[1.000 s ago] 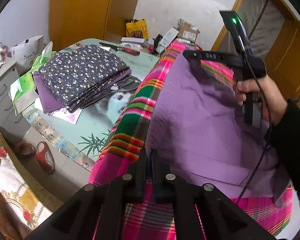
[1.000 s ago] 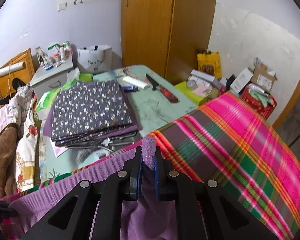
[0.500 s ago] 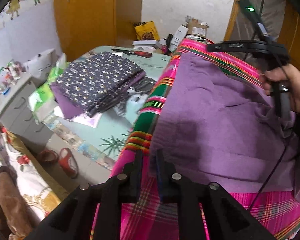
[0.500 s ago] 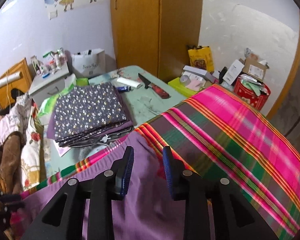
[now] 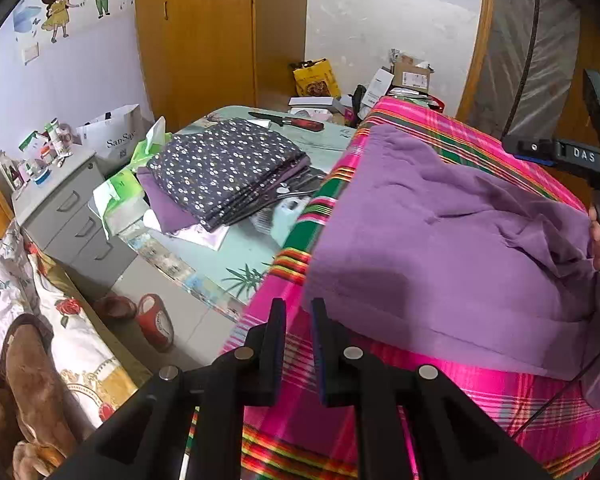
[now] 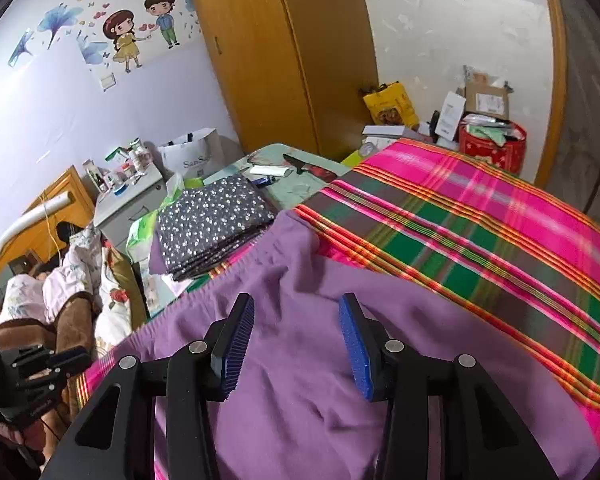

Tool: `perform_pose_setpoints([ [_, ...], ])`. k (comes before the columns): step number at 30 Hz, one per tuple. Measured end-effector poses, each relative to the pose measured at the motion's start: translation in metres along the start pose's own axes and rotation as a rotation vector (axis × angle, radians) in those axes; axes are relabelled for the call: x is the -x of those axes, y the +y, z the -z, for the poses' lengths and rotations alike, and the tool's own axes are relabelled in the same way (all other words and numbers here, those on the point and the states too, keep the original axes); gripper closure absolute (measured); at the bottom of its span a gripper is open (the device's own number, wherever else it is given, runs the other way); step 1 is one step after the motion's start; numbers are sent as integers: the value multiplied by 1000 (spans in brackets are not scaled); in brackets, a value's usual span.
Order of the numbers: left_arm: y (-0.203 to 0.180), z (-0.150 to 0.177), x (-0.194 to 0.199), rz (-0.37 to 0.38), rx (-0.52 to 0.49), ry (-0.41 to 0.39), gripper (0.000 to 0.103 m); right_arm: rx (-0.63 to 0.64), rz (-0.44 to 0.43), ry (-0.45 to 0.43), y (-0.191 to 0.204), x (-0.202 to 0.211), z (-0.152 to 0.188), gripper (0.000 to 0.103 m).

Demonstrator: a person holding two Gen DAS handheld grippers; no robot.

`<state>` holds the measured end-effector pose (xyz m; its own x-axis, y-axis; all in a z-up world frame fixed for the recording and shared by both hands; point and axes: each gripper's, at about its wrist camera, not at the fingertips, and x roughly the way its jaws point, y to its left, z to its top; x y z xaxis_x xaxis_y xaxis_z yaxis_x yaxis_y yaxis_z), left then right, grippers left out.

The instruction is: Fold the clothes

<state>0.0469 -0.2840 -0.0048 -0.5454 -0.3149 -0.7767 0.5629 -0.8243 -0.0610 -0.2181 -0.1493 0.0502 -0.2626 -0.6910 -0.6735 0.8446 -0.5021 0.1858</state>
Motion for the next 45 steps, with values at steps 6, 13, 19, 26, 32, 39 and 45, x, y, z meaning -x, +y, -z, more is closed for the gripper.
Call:
perform_pose_setpoints([
  [6,5,12,-4,95,72,15,89,24,9,7,2,16,13,57],
  [13,22,20,-22,217,217,53,79,47,4,29,-5,13,15,57],
  [19,26,16,-38,284,300,73,74,50,-9,57,-12,-13,0,57],
  [26,28,11,-51,305,357,88,72,59,-58,103,-7,-65,-32,57],
  [32,29,6,-56,322,412,95,71,96,-79,186,3,-120,-50,57],
  [39,30,1,-61,320,432,85,90,94,-67,271,-2,-164,-50,86],
  [45,31,-8,-43,331,400,24,95,87,-43,211,-9,-155,-54,98],
])
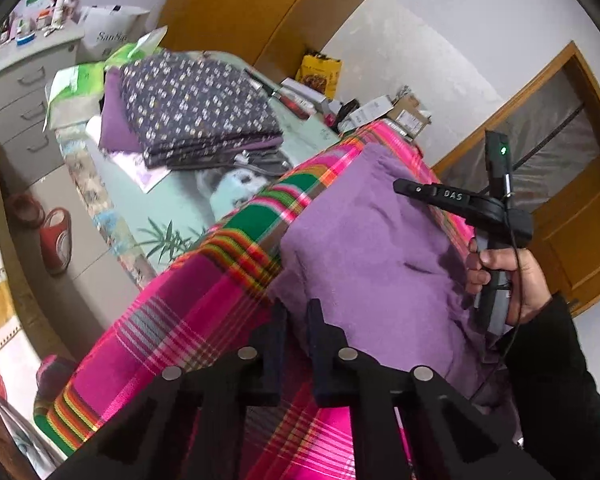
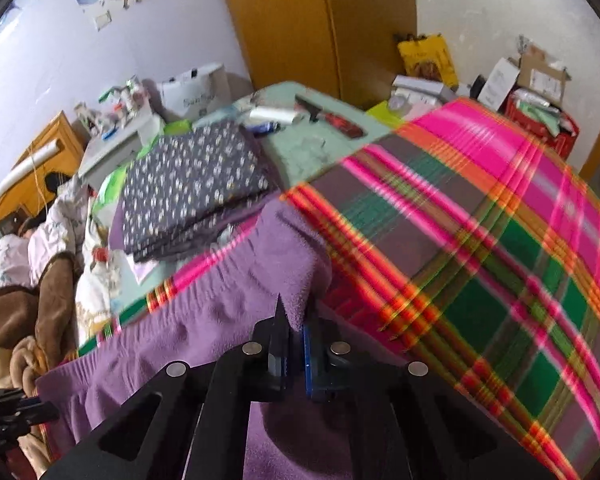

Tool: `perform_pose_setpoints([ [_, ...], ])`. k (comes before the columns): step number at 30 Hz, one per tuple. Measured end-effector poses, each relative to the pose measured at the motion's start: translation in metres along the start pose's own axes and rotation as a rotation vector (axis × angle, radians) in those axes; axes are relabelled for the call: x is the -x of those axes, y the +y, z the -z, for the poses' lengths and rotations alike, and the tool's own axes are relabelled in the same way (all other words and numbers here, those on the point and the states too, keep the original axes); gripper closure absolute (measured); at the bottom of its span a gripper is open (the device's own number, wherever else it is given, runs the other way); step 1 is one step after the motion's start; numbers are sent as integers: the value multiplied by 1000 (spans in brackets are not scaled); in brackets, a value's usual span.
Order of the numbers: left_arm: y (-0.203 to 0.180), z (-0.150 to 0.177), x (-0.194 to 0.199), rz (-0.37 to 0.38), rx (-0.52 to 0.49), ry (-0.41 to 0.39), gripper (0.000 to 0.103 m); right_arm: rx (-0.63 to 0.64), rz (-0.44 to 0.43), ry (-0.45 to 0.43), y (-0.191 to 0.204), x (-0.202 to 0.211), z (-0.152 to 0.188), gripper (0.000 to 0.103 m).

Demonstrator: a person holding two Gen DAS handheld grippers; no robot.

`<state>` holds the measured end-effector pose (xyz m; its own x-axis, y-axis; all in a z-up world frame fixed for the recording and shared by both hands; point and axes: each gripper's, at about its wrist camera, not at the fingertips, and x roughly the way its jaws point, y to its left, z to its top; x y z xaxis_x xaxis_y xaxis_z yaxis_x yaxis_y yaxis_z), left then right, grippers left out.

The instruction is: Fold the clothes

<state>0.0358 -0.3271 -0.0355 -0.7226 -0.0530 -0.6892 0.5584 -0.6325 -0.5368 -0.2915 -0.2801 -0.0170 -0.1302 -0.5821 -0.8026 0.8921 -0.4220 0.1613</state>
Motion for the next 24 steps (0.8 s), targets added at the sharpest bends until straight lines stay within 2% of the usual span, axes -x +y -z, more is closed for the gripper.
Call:
perform_pose_setpoints([
  [7,-6,-27,40,18,-43,-118,95,1,31,-147,3,41,-29,98],
  [11,-7,-38,49,-17,-76,-146,95,17,29,-156,11,37,-45,98],
  [16,16,-34,24,-86,-59,-73,95,32,37,-69,18,-6,-42,98],
  [18,27,-30,7,-114,-48,-16,95,25,33,-31,17,-20,-39,98],
  [21,35,-25,-4,-134,-61,39,95,-5,10,28,12,-34,-36,91],
  [22,35,-23,-4,-134,-67,43,94,-6,7,22,11,-30,-34,83],
  [24,35,-22,0,-124,-76,40,93,-5,-1,-4,8,-14,-30,76],
])
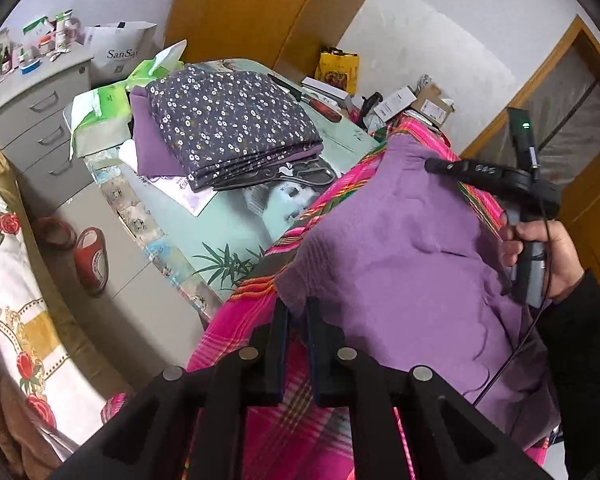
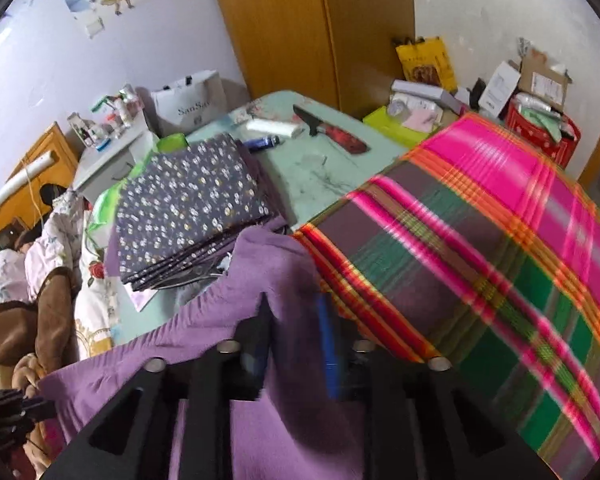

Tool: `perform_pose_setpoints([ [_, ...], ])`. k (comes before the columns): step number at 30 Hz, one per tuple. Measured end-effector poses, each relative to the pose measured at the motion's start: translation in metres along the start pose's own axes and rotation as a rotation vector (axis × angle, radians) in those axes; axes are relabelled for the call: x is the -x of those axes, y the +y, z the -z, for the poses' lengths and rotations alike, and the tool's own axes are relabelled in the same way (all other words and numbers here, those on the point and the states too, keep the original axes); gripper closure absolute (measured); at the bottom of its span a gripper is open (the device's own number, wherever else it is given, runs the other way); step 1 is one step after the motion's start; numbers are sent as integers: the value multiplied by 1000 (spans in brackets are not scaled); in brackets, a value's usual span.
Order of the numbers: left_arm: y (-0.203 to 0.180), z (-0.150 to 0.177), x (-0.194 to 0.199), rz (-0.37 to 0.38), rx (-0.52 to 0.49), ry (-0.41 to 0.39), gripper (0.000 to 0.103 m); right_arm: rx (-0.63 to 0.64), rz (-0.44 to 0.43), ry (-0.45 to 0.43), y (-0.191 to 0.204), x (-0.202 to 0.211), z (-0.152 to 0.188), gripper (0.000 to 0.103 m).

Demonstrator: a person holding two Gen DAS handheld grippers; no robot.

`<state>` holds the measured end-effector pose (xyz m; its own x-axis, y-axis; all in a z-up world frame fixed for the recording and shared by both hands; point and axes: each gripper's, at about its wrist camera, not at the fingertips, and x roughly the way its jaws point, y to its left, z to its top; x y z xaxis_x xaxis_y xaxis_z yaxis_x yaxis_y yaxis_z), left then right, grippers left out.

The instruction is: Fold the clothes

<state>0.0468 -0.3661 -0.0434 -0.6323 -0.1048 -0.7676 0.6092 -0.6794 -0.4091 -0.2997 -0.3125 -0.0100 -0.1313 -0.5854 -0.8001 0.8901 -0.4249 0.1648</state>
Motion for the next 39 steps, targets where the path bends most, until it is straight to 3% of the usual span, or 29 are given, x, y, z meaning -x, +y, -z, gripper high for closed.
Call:
perform_pose_setpoints([
  [7,-2,6,11,-12,-6,-2,92,-54,23,-100,-39,81,29,73],
  [13,4,12,19,-117,7,-5,92,-118,101,-100,-88,146,101,73],
  [18,-19,23,32,-38,-56,-29,92,-214,153,-134,-108,204,176,70],
  [24,-67,40,25,71,-158,6,92,-316,167,-242,-84,269,267,60],
  [28,-97,53,17,125,-219,48,92,-374,194,-284,-65,288,319,58],
  [32,-119,68,10,158,-270,92,92,-418,200,-262,-49,287,352,58],
  [39,-145,90,15,217,-331,110,92,-375,155,-227,-29,266,361,58],
])
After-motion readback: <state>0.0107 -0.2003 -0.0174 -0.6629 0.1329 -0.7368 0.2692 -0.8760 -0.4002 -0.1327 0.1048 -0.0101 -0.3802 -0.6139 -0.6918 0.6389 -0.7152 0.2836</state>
